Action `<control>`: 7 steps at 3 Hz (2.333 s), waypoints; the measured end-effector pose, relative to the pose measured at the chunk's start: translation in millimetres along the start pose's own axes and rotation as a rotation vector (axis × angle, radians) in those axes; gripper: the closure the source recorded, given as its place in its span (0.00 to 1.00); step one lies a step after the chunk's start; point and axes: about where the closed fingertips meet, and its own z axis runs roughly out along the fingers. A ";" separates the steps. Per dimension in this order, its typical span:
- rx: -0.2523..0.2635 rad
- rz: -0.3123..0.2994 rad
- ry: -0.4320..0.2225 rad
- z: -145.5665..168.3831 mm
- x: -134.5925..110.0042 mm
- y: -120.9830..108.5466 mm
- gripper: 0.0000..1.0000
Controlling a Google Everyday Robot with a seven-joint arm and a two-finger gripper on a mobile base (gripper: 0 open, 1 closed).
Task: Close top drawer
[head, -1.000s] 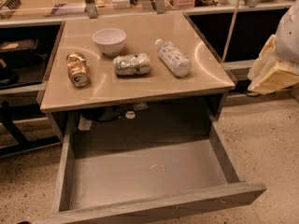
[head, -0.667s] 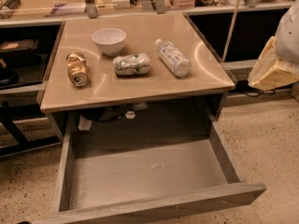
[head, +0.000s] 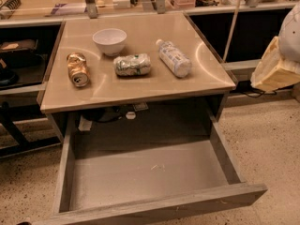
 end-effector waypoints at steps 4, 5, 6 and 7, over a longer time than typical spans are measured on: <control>-0.141 0.216 0.142 22.2 69.6 98.3 1.00; -0.201 0.245 0.130 44.1 70.4 119.9 1.00; -0.281 0.282 0.128 85.1 74.6 153.2 1.00; -0.353 0.307 0.127 125.7 81.5 175.1 1.00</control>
Offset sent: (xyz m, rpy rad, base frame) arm -0.1278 -0.0554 -0.0480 -0.0904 0.2042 -0.2892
